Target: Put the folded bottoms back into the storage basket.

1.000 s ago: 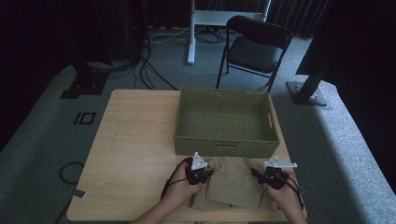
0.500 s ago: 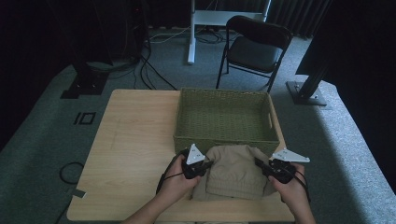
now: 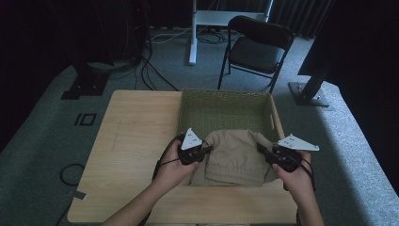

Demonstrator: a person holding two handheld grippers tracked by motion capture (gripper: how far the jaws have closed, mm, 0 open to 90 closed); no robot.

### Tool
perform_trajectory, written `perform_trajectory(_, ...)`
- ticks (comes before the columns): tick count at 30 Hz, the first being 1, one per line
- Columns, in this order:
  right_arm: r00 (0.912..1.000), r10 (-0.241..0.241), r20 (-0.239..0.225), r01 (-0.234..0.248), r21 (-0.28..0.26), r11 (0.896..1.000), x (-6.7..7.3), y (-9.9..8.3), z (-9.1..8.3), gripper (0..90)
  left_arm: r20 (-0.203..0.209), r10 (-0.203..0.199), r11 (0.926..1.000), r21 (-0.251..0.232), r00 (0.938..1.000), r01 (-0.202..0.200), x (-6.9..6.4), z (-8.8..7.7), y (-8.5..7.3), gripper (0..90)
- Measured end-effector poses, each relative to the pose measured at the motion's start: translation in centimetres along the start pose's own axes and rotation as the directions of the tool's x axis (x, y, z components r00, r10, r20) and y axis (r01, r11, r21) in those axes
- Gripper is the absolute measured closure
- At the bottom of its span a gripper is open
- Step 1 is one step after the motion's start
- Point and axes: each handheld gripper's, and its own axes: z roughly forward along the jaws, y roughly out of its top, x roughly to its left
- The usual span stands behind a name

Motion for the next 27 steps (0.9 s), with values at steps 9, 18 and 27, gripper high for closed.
perform_trajectory(9,1.0000,0.007,0.006,-0.007,-0.057,0.998,-0.9,3.4,-0.3,81.1,-0.019,0.011,0.9988,-0.047,0.9998,-0.012,1.3,-0.4,2.9,82.9)
perform_trajectory(18,0.9995,0.003,0.031,0.000,-0.092,0.996,-1.6,5.8,0.0,81.1,-0.039,0.030,0.9970,-0.071,0.9988,-0.033,2.9,0.0,5.5,82.9)
perform_trajectory(27,0.9995,0.028,0.015,-0.026,-0.097,0.995,-2.6,7.7,1.1,81.1,-0.063,0.024,0.9954,-0.091,0.9977,-0.030,4.8,0.8,7.2,82.9)
